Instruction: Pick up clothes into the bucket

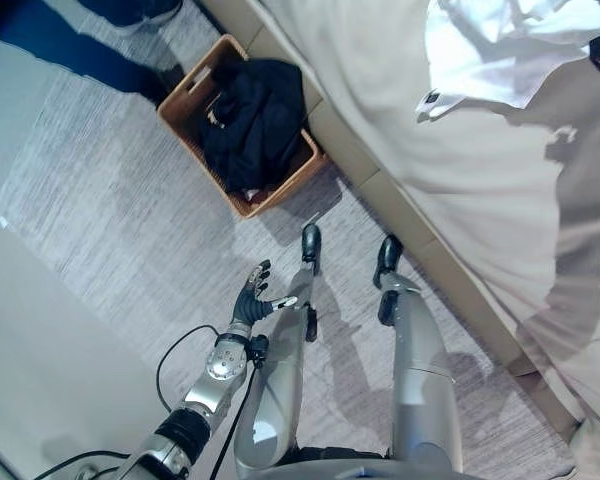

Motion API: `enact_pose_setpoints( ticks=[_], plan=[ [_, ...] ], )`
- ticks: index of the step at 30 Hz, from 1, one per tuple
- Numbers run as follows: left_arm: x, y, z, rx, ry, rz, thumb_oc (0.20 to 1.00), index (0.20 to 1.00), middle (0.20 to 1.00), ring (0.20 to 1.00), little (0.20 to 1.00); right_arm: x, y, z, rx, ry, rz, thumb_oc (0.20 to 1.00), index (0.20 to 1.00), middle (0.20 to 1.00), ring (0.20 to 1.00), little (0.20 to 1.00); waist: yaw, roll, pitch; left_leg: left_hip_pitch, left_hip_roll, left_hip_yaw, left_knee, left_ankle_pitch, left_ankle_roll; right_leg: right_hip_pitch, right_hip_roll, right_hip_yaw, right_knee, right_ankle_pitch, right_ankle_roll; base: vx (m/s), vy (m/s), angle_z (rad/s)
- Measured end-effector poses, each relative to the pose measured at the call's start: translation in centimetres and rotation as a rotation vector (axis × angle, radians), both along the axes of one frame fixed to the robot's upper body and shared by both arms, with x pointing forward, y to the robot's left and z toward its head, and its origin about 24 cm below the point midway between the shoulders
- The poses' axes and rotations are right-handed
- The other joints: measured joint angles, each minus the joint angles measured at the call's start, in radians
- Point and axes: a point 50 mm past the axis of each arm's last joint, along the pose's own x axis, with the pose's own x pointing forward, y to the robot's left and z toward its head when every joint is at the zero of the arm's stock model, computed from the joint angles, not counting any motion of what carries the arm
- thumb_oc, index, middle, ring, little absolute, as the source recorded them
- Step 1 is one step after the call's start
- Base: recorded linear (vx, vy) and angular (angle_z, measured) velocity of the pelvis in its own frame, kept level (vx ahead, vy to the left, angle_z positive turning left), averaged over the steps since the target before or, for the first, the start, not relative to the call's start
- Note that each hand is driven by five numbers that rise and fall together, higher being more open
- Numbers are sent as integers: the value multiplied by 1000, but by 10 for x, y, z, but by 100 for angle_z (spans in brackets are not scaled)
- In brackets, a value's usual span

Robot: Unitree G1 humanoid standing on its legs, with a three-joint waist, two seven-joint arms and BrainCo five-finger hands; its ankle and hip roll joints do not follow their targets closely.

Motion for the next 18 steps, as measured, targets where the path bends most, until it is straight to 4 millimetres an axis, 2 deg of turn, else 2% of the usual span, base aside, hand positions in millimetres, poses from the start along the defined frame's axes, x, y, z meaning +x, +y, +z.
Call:
enact_pose_setpoints(
  ticks=[1, 2, 5, 6, 7, 8, 9, 10, 11, 12, 13, 14, 17, 18],
  plan=[
    [-1, 3, -2, 11, 11, 8, 1000, 1000, 1000, 1000, 1000, 0, 2, 1, -2, -4, 6, 200, 200, 200, 200, 200, -5, -3, -1, 27, 2, 2, -2, -2, -1, 35, 3, 2, -19, 4, 7, -30, 33, -25],
    [-2, 12, -4, 36, 20, 21, 1000, 1000, 1000, 1000, 1000, -2, 4, 5, -17, -13, 16, 200, 200, 200, 200, 200, -17, -20, -1, 78, 3, 14, 0, -14, 1, 92, 9, 13, -40, 10, 5, -29, 33, -15],
    [-4, 26, -4, 93, 23, 33, 1000, 1000, 1000, 1000, 1000, -3, 8, 4, -30, -23, 42, 200, 200, 200, 200, 200, -20, -41, 1, 188, 7, 35, 1, -39, 11, 212, 16, 23, -82, 18, 16, 64, 37, -19],
    [-4, 31, -4, 115, 22, 30, 1000, 1000, 1000, 1000, 1000, -4, 10, 3, -35, -30, 60, 200, 200, 200, 200, 200, -18, -44, -4, 250, 7, 40, -8, -43, 11, 282, 18, 25, -108, 22, 23, 72, 16, -13],
    [-7, 33, -5, 121, 25, 31, 1000, 1000, 1000, 1000, 1000, -4, 13, 2, -31, -40, 77, 200, 200, 200, 200, 200, -18, -49, -18, 263, 7, 43, -12, -43, 11, 297, 18, 25, -116, 23, 25, 126, 16, -9],
    [-5, 38, -1, 128, 6, 37, 1000, 1000, 1000, 1000, 1000, -6, 14, 3, -27, -58, 91, 200, 200, 200, 200, 200, -25, -56, -36, 282, 9, 47, -13, -66, 5, 319, 19, 27, -127, 21, 23, 173, 12, -8],
    [2, 41, 12, 131, -40, 31, 1000, 1000, 1000, 1000, 1000, -15, 11, 9, -21, -98, 115, 200, 200, 200, 200, 200, -23, -58, -35, 342, 14, 48, -19, -76, 6, 397, 28, 27, -172, 26, 27, 138, 12, -7],
    [0, 42, 11, 133, -41, 31, 1000, 1000, 1000, 1000, 1000, -16, 11, 7, -12, -104, 123, 200, 200, 200, 200, 200, -19, -59, -46, 354, 14, 49, -22, -75, 8, 411, 28, 27, -180, 34, 33, 136, 5, -6],
    [6, 44, 26, 123, -96, 31, 1000, 1000, 1000, 1000, 1000, -21, 9, 6, 5, -126, 142, 200, 200, 200, 200, 200, -21, -65, -74, 385, 14, 51, -28, -96, 9, 446, 28, 24, -195, 27, 25, 87, -5, -3],
    [5, 44, 29, 114, -119, 28, 1000, 1000, 1000, 1000, 1000, -21, 9, 2, 12, -134, 154, 200, 200, 200, 200, 200, -20, -70, -101, 387, 13, 51, -30, -97, 8, 445, 26, 25, -196, 25, 24, 114, -2, 0],
    [13, 42, 45, 112, -179, 9, 1000, 1000, 1000, 1000, 1000, -22, 7, -3, 18, -133, 162, 200, 200, 200, 200, 200, -22, -75, -135, 403, 13, 50, -35, -103, 6, 470, 27, 22, -216, 25, 23, 124, 2, 6],
    [20, 40, 61, 112, -242, -14, 1000, 1000, 1000, 1000, 1000, -24, 6, -9, 35, -135, 176, 200, 200, 200, 200, 200, -20, -77, -141, 440, 14, 49, -47, -91, 13, 513, 31, 18, -233, 41, 30, 108, 6, 5],
    [30, 36, 86, 108, -338, -39, 1000, 1000, 1000, 1000, 1000, -21, 6, -25, 31, -87, 191, 200, 200, 200, 200, 200, -24, -78, -198, 467, 14, 50, -58, -101, 13, 545, 31, 15, -256, 40, 28, 113, -6, 2],
    [36, 32, 108, 111, -418, -71, 1000, 1000, 1000, 1000, 1000, -20, 3, -34, 27, -53, 186, 200, 200, 200, 200, 200, -27, -78, -204, 493, 15, 47, -60, -96, 18, 584, 33, 6, -274, 51, 30, 119, -14, 8]
  ],
)
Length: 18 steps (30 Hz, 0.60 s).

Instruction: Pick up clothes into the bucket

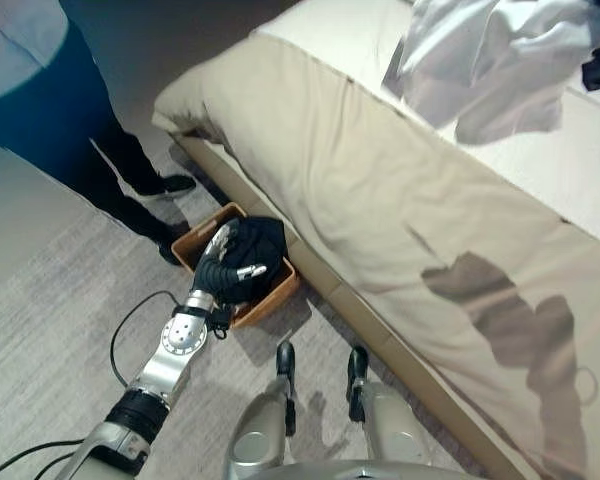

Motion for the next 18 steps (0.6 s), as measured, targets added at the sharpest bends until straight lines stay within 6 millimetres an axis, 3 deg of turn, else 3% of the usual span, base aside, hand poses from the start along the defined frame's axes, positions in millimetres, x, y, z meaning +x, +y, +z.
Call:
enact_pose_setpoints(
  ticks=[2, 3, 8, 12, 18],
  plan=[
    [7, -5, 18, -9, -64, -29, 1000, 1000, 1000, 1000, 1000, 2, -2, -13, -4, 49, 3, 200, 200, 200, 200, 200, 0, 0, -19, 30, 1, -2, -9, -8, -4, 44, 5, -8, -29, 1, 1, 86, -8, 8],
    [14, -12, 39, -24, -129, -68, 1000, 1000, 1000, 1000, 1000, 3, -1, -27, -4, 94, 25, 200, 200, 200, 200, 200, 0, -4, -38, 64, 4, -4, -22, -9, -5, 84, 9, -9, -56, 3, 2, 111, -5, 3],
    [21, -29, 83, -26, -264, -181, 1000, 1000, 1000, 1000, 1000, 5, 15, -72, -31, 261, 142, 200, 200, 200, 200, 200, -29, -32, -122, 153, 12, 0, -56, -23, -5, 203, 27, -10, -157, 19, 9, 86, -1, -3],
    [21, -44, 84, -1, -253, -263, 1000, 1000, 1000, 1000, 1000, 3, 25, -98, -47, 372, 214, 200, 200, 200, 200, 200, -53, -58, -168, 197, 15, 1, -61, -35, -14, 268, 35, -10, -210, 29, 9, 39, 7, -4],
    [21, -65, 81, 55, -224, -367, 1000, 1000, 1000, 1000, 1000, -1, 53, -106, -83, 428, 366, 200, 200, 200, 200, 200, -54, -64, -193, 232, 21, 3, -61, -43, -22, 322, 46, -7, -257, 45, 3, 11, 4, -2]
  ],
)
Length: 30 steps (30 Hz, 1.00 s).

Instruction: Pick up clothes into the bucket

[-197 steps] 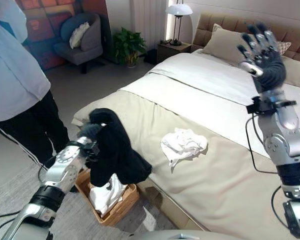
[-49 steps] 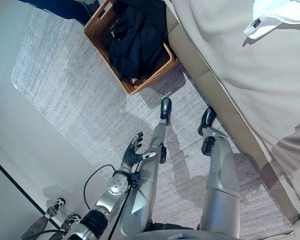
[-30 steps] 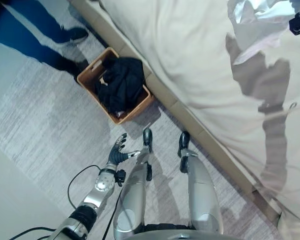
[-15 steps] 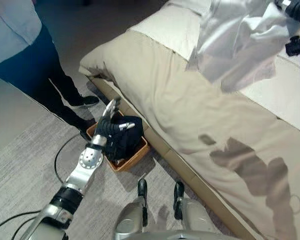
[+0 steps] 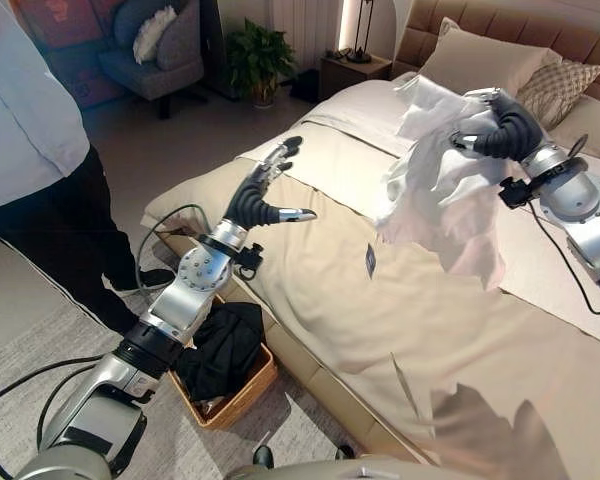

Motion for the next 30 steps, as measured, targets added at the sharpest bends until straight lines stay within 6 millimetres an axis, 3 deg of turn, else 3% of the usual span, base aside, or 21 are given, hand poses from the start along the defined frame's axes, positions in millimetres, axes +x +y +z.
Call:
enact_pose_setpoints(
  ticks=[2, 12, 17, 24, 30],
  plan=[
    [0, -7, 0, 4, 0, -20, 1000, 1000, 1000, 1000, 1000, -1, 7, 0, 2, 6, 32, 200, 200, 200, 200, 200, 2, 0, -9, 1, 3, 0, 0, -1, -1, 1, 3, 0, -1, 2, 0, 0, 0, 0],
    [5, -33, -32, 48, 116, -41, 1000, 1000, 1000, 1000, 1000, -23, 77, 4, 101, -27, 368, 200, 200, 200, 200, 200, 3, -2, -42, 18, 13, 26, 0, -11, -1, 6, 11, 23, -1, 4, 2, -1, 1, -6],
    [3, -44, -38, 22, 147, -67, 1000, 1000, 1000, 1000, 1000, -30, 90, 5, 118, -40, 435, 200, 200, 200, 200, 200, 3, -1, -50, 18, 12, 26, 0, -10, -1, 6, 11, 23, -2, 7, -2, 0, 0, 0],
    [-1, -76, -52, -140, 329, -183, 1000, 1000, 1000, 1000, 1000, -37, 116, 3, 194, -35, 551, 200, 200, 200, 200, 200, 3, -1, -55, 18, 12, 24, 0, -10, -1, 8, 11, 21, -2, 8, -3, 0, 0, 0],
    [-3, -85, -52, -222, 454, -291, 1000, 1000, 1000, 1000, 1000, -40, 132, -8, 223, 32, 631, 200, 200, 200, 200, 200, 2, 0, -55, 19, 12, 22, 0, -10, -1, 12, 12, 18, -5, 8, -3, 0, 0, 0]
  ],
)
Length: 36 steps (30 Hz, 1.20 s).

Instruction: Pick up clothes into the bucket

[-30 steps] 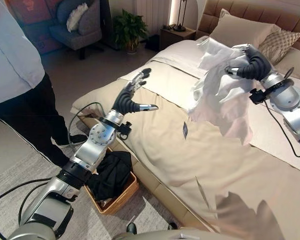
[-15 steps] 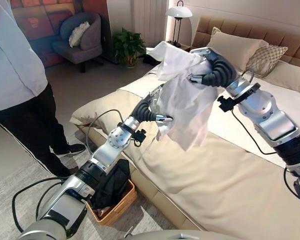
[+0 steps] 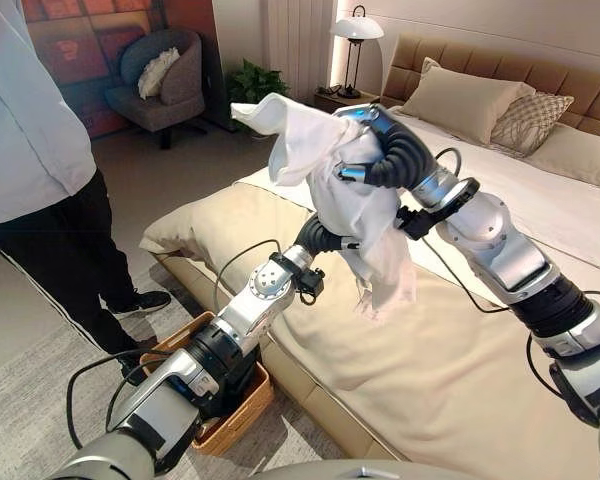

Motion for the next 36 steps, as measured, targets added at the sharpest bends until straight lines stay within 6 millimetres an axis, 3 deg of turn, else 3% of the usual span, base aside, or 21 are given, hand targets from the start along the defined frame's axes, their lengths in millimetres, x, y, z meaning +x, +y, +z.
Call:
enact_pose_setpoints(
  ticks=[5, 6, 8, 9, 13, 14, 15, 16, 20, 26, 33, 36],
  plan=[
    [-4, -1, -2, -79, 104, -95, 1000, 1000, 1000, 1000, 1000, -1, 6, -5, 5, 30, 29, 200, 200, 200, 200, 200, 2, 0, 0, 0, 0, -2, 0, 0, 0, 1, 0, -3, -2, 0, 0, 0, 0, 0],
    [-3, 2, -2, -90, 120, -103, 558, 558, 558, 558, 558, -1, 6, -5, 5, 31, 29, 200, 200, 200, 200, 200, 2, 0, 0, 0, 0, -3, 0, 0, 0, 2, 0, -4, -2, 0, 0, 0, 0, 0],
    [-3, 4, -3, -116, 154, -120, 200, 200, 200, 200, 200, 0, 5, -5, 5, 33, 24, 200, 200, 200, 200, 200, 1, 0, 0, -1, 0, -5, 0, 0, 0, 4, 0, -5, -5, 0, 0, 0, 0, 0],
    [-3, 7, -4, -109, 153, -118, 200, 200, 200, 200, 200, 0, 5, -6, 5, 33, 23, 200, 200, 200, 200, 200, 2, 0, 0, -1, 0, -6, 0, 0, 0, 4, 0, -6, -6, 0, 0, 0, 0, 0],
    [-2, 11, -4, -120, 162, -116, 200, 200, 200, 200, 200, 1, 4, -6, 7, 32, 8, 523, 523, 523, 523, 523, 2, 0, 0, -1, 0, -9, 0, 0, 0, 6, 0, -9, -7, 0, 0, 0, 0, 0],
    [-2, 16, -6, -136, 174, -102, 200, 200, 200, 200, 200, 3, 2, -6, 8, 21, -15, 636, 636, 636, 636, 636, 2, 0, 0, -2, -1, -10, 0, 0, 0, 7, 0, -10, -8, 0, 0, 0, 0, 0],
    [-2, 16, -8, -139, 179, -99, 200, 200, 200, 200, 200, 4, 1, -6, 9, 17, -27, 865, 865, 865, 865, 865, 2, 0, 0, -2, -1, -10, 0, 0, 0, 8, 0, -11, -10, 0, 0, 0, 0, 0],
    [-3, 18, -10, -136, 187, -93, 200, 200, 200, 200, 200, 5, 0, -5, 10, 11, -44, 1000, 1000, 1000, 1000, 1000, 5, 0, 0, -3, -1, -12, 0, 0, 0, 8, 0, -12, -11, 0, -1, -6, 6, 4],
    [-5, 34, -21, -165, 222, -27, 200, 200, 200, 200, 200, 14, -18, -4, 49, 3, -140, 1000, 1000, 1000, 1000, 1000, 5, 0, 0, -3, -1, -22, 0, 0, 0, 13, 0, -22, -11, 0, -1, -7, 5, 8],
    [-8, 76, -39, -192, 273, 138, 200, 200, 200, 200, 200, 19, -50, -6, 113, -16, -310, 1000, 1000, 1000, 1000, 1000, 12, 0, 0, -5, -1, -27, 0, 0, 0, 13, 0, -27, -12, 0, -1, 0, 0, 0],
    [-15, 124, -48, -258, 292, 341, 200, 200, 200, 200, 200, 17, -90, -39, 121, 64, -497, 1000, 1000, 1000, 1000, 1000, 31, 0, 2, -15, -2, -45, -1, 0, 0, 13, 0, -47, -12, -2, 1, -3, 6, 7],
    [-23, 148, -56, -289, 309, 456, 200, 200, 200, 200, 200, 10, -111, -66, 139, 142, -596, 1000, 1000, 1000, 1000, 1000, 32, -3, 4, -24, -3, -54, -1, 0, 0, 8, 0, -53, -12, -5, 4, -8, 6, 8]
  ],
)
